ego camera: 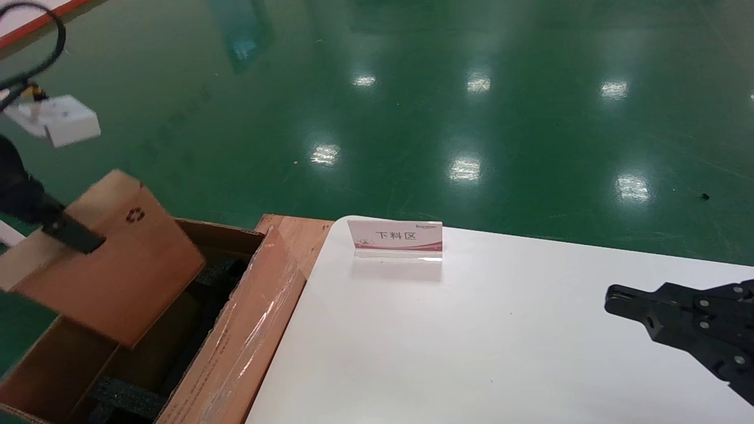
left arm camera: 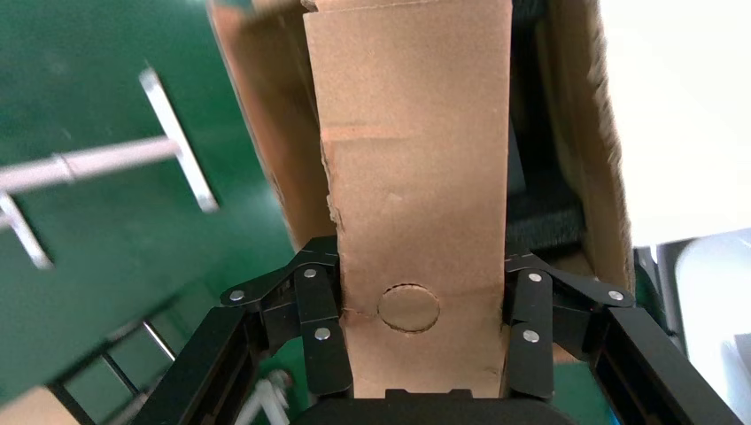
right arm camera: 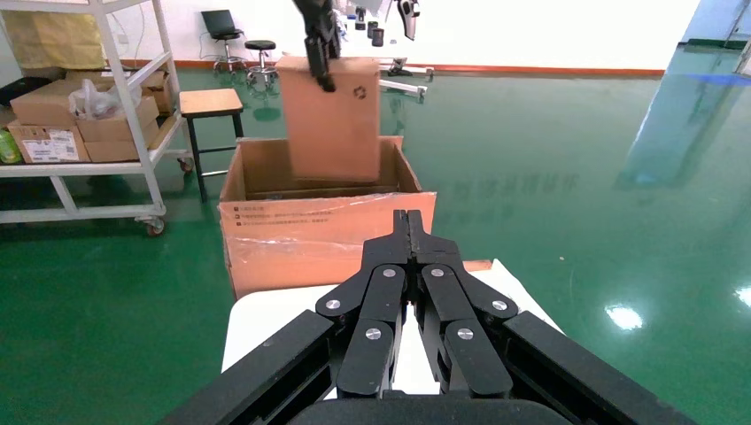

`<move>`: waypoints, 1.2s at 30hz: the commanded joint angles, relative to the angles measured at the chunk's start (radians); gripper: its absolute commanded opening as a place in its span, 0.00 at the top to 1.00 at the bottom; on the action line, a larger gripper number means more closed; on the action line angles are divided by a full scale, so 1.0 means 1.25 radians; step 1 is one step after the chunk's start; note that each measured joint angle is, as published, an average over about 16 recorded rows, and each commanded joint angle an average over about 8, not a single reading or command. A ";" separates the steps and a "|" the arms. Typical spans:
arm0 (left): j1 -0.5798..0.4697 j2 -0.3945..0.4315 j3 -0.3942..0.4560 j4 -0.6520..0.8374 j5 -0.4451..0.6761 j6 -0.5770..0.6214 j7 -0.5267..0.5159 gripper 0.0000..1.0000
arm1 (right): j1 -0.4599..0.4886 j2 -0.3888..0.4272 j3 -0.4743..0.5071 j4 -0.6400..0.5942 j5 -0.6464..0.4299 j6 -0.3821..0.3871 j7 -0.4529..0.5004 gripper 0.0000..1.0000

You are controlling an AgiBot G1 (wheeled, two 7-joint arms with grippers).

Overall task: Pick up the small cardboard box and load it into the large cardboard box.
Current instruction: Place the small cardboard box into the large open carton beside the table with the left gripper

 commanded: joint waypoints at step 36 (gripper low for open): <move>0.138 -0.085 0.103 -0.051 0.113 -0.201 -0.129 1.00 | 0.000 0.001 -0.002 0.000 0.001 0.001 -0.001 0.00</move>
